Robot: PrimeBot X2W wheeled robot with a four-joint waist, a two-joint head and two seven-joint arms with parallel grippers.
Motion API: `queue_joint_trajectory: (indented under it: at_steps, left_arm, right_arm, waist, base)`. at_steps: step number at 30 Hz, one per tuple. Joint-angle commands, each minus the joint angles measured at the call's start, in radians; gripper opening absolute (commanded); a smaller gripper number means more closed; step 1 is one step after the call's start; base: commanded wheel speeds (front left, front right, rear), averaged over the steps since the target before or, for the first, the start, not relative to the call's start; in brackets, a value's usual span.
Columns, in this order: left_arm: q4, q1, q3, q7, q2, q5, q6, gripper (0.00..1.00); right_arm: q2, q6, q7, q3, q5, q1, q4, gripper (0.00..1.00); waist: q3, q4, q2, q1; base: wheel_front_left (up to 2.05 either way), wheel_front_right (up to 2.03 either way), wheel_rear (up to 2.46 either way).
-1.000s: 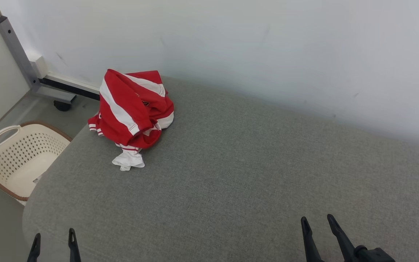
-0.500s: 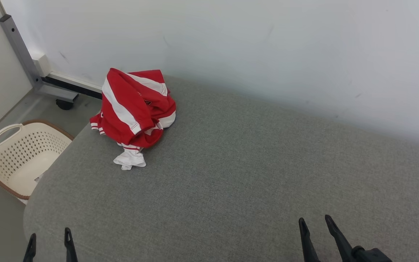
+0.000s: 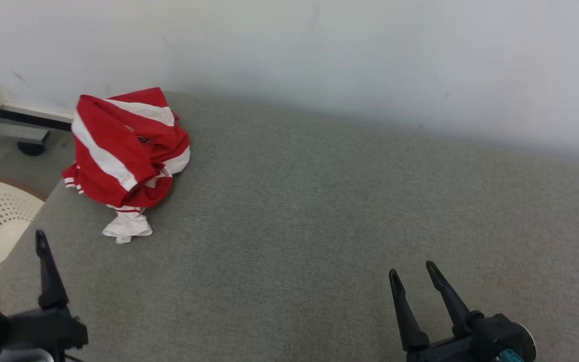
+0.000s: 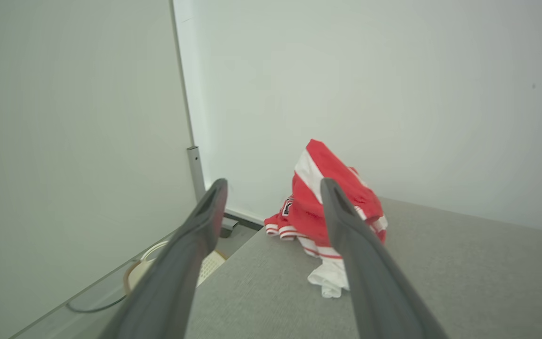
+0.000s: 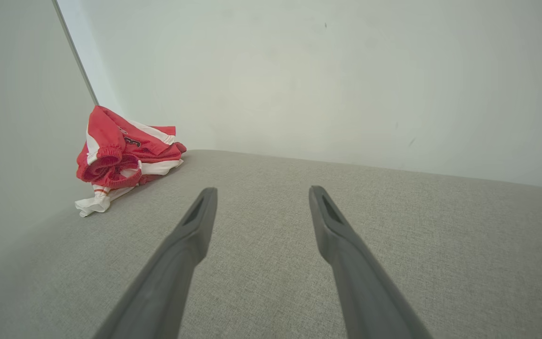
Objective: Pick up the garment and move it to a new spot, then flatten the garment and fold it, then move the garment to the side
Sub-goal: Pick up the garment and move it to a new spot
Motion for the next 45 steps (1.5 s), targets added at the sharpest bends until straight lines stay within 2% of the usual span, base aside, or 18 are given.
queue_joint_trajectory:
  at_steps: [1,7,14,19,21,23,30,36,38,39,41,45]
  left_arm:
    - [0.016,-0.036,0.011,-0.002,0.015,0.001,-0.006,1.00]
    - [0.191,-0.234,0.075,-0.001,0.094,-0.029,-0.014,1.00]
    - [0.345,-0.378,0.103,-0.001,0.141,-0.062,-0.024,1.00]
    - [0.538,-0.510,0.117,0.020,0.206,-0.111,-0.040,1.00]
    - [0.573,-0.529,0.124,0.040,0.215,-0.130,-0.040,1.00]
    - [0.624,-0.560,0.120,0.053,0.258,-0.118,-0.042,1.00]
    - [0.830,-0.620,0.136,0.180,0.343,-0.143,-0.023,1.00]
    - [0.948,-0.656,0.155,0.254,0.356,-0.187,-0.027,1.00]
    - [0.971,-0.662,0.149,0.255,0.363,-0.180,-0.013,1.00]
    - [0.983,-0.661,0.149,0.263,0.360,-0.184,-0.010,0.93]
    - [0.993,-0.665,0.138,0.245,0.370,-0.172,-0.004,0.00]
    - [0.993,-0.685,0.122,0.204,0.378,-0.167,-0.012,0.00]
  right_arm:
    - [-0.003,0.003,-0.003,0.000,-0.003,-0.015,-0.005,1.00]
    - [-0.003,0.003,-0.003,0.012,-0.013,-0.067,-0.017,1.00]
    - [-0.003,0.003,-0.003,0.011,-0.009,-0.105,-0.030,1.00]
    - [-0.003,0.003,-0.003,0.017,0.001,-0.161,-0.048,1.00]
    - [-0.003,0.003,-0.003,0.018,0.002,-0.168,-0.052,1.00]
    - [-0.003,0.003,-0.003,0.023,0.012,-0.180,-0.056,1.00]
    - [-0.002,0.003,-0.003,0.018,0.017,-0.194,-0.061,1.00]
    - [-0.002,0.003,-0.003,0.015,0.009,-0.192,-0.058,1.00]
    - [-0.002,0.003,-0.003,0.015,0.004,-0.193,-0.055,1.00]
    - [-0.002,0.003,-0.003,0.014,0.002,-0.193,-0.053,1.00]
    - [-0.002,0.003,-0.003,0.012,0.001,-0.191,-0.051,1.00]
    - [-0.002,0.003,-0.003,0.008,-0.004,-0.180,-0.045,1.00]
  waist:
    - [0.071,-0.079,0.0000,0.0000]
    - [0.146,-0.170,0.0000,0.0000]
    - [0.202,-0.241,0.0000,0.0000]
    - [0.278,-0.303,0.0000,0.0000]
    - [0.288,-0.313,0.0000,0.0000]
    - [0.305,-0.330,0.0000,0.0000]
    - [0.332,-0.371,0.0000,0.0000]
    - [0.330,-0.377,0.0000,0.0000]
    - [0.326,-0.376,0.0000,0.0000]
    - [0.323,-0.375,0.0000,0.0000]
    - [0.316,-0.372,0.0000,0.0000]
    - [0.297,-0.360,0.0000,0.0000]
  base:
    - [0.00,0.00,0.00]
    - [0.00,0.00,0.00]
    - [0.00,0.00,0.00]
    - [0.00,0.00,0.00]
    - [0.00,0.00,0.00]
    - [0.00,0.00,0.00]
    - [0.00,0.00,0.00]
    - [0.00,0.00,0.00]
    - [0.00,0.00,0.00]
    - [0.00,0.00,0.00]
    - [0.00,0.00,0.00]
    - [0.00,0.00,0.00]
